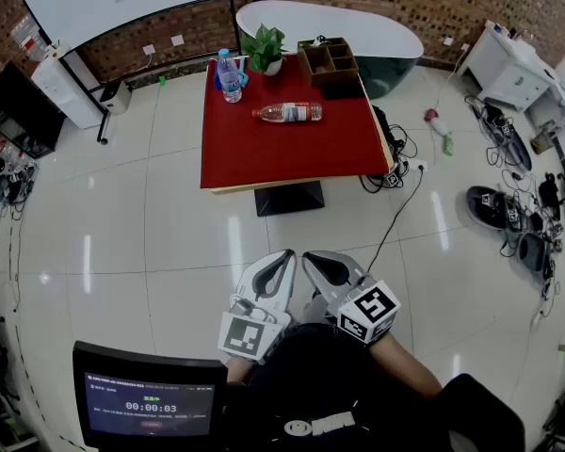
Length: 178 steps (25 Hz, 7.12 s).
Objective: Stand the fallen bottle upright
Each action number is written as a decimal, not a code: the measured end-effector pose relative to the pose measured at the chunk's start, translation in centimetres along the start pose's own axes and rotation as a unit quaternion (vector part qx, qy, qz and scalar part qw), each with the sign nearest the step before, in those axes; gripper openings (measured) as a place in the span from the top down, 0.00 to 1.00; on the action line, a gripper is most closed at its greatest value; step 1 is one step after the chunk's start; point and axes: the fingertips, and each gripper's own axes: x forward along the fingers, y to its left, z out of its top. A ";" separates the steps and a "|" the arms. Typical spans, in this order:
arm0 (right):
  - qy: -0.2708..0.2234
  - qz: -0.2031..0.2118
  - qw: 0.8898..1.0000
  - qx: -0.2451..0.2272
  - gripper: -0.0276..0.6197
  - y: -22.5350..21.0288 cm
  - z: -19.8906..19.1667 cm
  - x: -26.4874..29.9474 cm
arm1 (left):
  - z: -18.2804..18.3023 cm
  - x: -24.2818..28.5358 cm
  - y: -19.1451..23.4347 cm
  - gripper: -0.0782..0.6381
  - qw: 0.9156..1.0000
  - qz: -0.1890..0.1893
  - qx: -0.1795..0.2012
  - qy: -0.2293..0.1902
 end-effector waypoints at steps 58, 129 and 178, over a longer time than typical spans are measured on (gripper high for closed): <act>0.314 0.067 0.884 -0.340 0.51 -31.1 5.3 38.7 | 2.1 13.7 27.0 0.88 0.973 0.231 -0.023 0.016; 0.020 0.028 0.999 -0.021 0.95 -17.7 8.0 16.4 | 2.3 15.7 17.6 0.88 0.998 0.062 -0.008 0.007; -0.006 0.043 0.999 -0.030 0.95 -4.1 3.8 1.2 | 1.4 5.1 0.6 0.88 0.999 0.043 0.013 0.001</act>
